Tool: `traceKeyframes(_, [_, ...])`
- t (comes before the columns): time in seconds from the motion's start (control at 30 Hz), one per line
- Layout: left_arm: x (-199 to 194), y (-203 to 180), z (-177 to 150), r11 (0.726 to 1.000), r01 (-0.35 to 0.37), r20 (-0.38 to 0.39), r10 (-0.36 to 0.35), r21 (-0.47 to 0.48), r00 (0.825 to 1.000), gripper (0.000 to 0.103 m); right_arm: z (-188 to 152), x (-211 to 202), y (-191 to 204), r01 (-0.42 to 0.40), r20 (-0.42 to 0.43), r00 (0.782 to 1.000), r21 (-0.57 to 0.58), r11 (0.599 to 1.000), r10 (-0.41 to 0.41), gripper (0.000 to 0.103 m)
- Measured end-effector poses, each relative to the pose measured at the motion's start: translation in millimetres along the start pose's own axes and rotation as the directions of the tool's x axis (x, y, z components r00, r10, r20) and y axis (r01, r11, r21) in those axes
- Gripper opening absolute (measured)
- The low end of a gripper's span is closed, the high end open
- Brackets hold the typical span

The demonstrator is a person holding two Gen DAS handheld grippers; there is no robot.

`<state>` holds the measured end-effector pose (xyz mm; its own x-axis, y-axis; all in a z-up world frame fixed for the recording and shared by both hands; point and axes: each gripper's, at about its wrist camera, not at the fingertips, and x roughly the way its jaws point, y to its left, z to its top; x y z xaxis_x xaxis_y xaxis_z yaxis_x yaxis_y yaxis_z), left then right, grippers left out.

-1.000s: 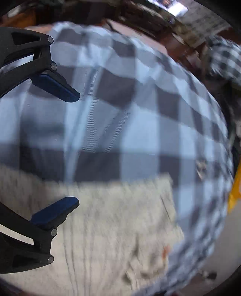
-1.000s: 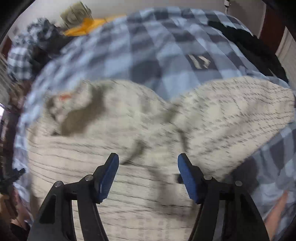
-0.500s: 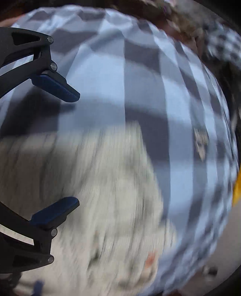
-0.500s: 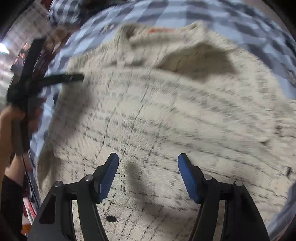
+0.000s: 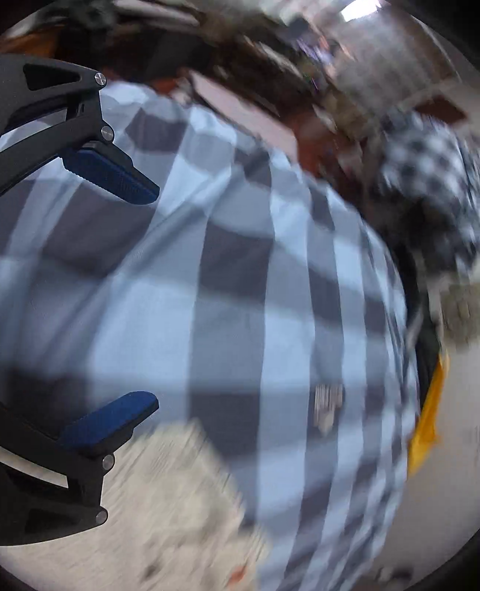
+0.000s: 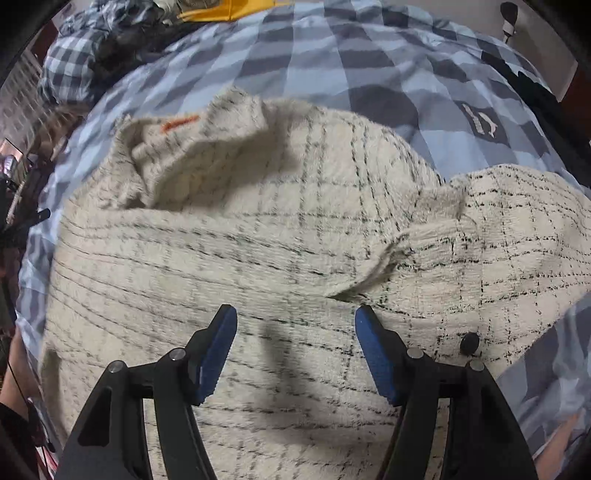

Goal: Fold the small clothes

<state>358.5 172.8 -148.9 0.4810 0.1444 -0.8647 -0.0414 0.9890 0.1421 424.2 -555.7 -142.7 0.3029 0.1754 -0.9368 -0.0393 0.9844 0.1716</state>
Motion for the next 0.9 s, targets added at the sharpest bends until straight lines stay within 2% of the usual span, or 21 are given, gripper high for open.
traceKeyframes(0.03, [-7.2, -2.7, -8.0, 0.998, 0.047, -0.006, -0.047, 0.035, 0.999, 0.102, -5.2, -9.4, 2.9, -0.015, 0.003, 1.000, -0.016, 1.000, 0.015, 0.063])
traceKeyframes(0.07, [-22.3, -15.2, -26.9, 0.985, 0.122, -0.033, -0.119, 0.121, 0.992, 0.102, -7.3, -10.6, 13.1, -0.032, 0.001, 0.999, -0.037, 0.999, 0.032, 0.063])
traceKeyframes(0.1, [-30.1, -30.1, -38.6, 0.973, 0.150, -0.052, -0.143, 0.177, 0.988, 0.103, -8.9, -8.6, 25.7, -0.050, -0.007, 0.999, -0.063, 0.997, 0.050, 0.063])
traceKeyframes(0.17, [-46.1, -52.6, -73.9, 0.929, 0.184, -0.092, -0.163, 0.321, 0.982, 0.103, -17.4, -2.3, 47.6, -0.085, -0.040, 0.996, -0.116, 0.990, 0.081, 0.063])
traceKeyframes(0.23, [-48.9, -68.1, -106.8, 0.886, 0.175, -0.104, -0.143, 0.430, 0.984, 0.103, -27.7, 15.2, 75.9, -0.108, -0.074, 0.992, -0.150, 0.983, 0.098, 0.063])
traceKeyframes(0.27, [-40.6, -74.1, -124.1, 0.867, 0.124, -0.111, -0.079, 0.483, 0.991, 0.103, -28.4, 19.8, 81.0, -0.115, -0.089, 0.991, -0.162, 0.980, 0.102, 0.063])
traceKeyframes(0.3, [-32.4, -75.7, -132.7, 0.859, 0.089, -0.114, -0.036, 0.504, 0.993, 0.103, -31.6, 24.3, 87.4, -0.118, -0.106, 0.989, -0.178, 0.977, 0.100, 0.063])
traceKeyframes(0.33, [-24.6, -74.4, -136.7, 0.860, 0.067, -0.115, -0.010, 0.506, 0.993, 0.103, -33.9, 28.3, 92.5, -0.115, -0.122, 0.988, -0.194, 0.974, 0.092, 0.063])
traceKeyframes(0.43, [-12.2, -52.9, -136.7, 0.899, 0.106, -0.115, -0.062, 0.425, 0.991, 0.103, -43.2, 34.5, 98.9, -0.067, -0.158, 0.987, -0.253, 0.965, 0.027, 0.063])
traceKeyframes(0.53, [-3.5, -24.6, -136.8, 0.938, 0.061, -0.142, -0.012, 0.342, 0.990, 0.103, -47.8, 30.9, 81.4, -0.015, -0.144, 0.989, -0.277, 0.961, -0.027, 0.063])
traceKeyframes(0.57, [-0.2, -15.6, -138.5, 0.943, 0.028, -0.151, 0.024, 0.331, 0.988, 0.103, -47.3, 29.2, 71.4, -0.003, -0.139, 0.990, -0.268, 0.964, -0.036, 0.063])
traceKeyframes(0.63, [5.0, -1.2, -141.6, 0.938, -0.047, -0.165, 0.110, 0.344, 0.980, 0.103, -44.6, 27.4, 49.3, 0.023, -0.130, 0.990, -0.237, 0.971, -0.055, 0.063])
traceKeyframes(0.67, [3.8, 5.8, -139.4, 0.941, -0.051, -0.170, 0.113, 0.333, 0.979, 0.103, -43.5, 24.6, 37.0, 0.030, -0.124, 0.990, -0.218, 0.975, -0.059, 0.063])
traceKeyframes(0.73, [-4.4, 8.0, -130.7, 0.945, -0.082, -0.147, 0.134, 0.317, 0.980, 0.094, -39.8, 21.7, 16.3, 0.035, -0.113, 0.992, -0.166, 0.986, -0.054, 0.063])
traceKeyframes(0.77, [-13.1, 6.5, -121.1, 0.949, -0.070, -0.124, 0.113, 0.307, 0.986, 0.093, -38.1, 19.8, 9.1, 0.030, -0.106, 0.993, -0.141, 0.990, -0.045, 0.063])
traceKeyframes(0.83, [-33.0, -3.8, -101.9, 0.962, 0.005, -0.082, 0.018, 0.271, 0.996, 0.094, -31.6, 16.2, -2.2, 0.006, -0.086, 0.996, -0.091, 0.996, -0.014, 0.063])
traceKeyframes(0.87, [-44.6, -17.3, -90.6, 0.964, 0.075, -0.067, -0.060, 0.255, 0.996, 0.095, -29.6, 14.4, -4.5, -0.010, -0.078, 0.997, -0.072, 0.997, 0.004, 0.063])
traceKeyframes(0.9, [-49.0, -26.5, -85.5, 0.960, 0.121, -0.068, -0.108, 0.251, 0.992, 0.096, -24.9, 14.3, -4.5, -0.033, -0.073, 0.997, -0.059, 0.998, 0.029, 0.063])
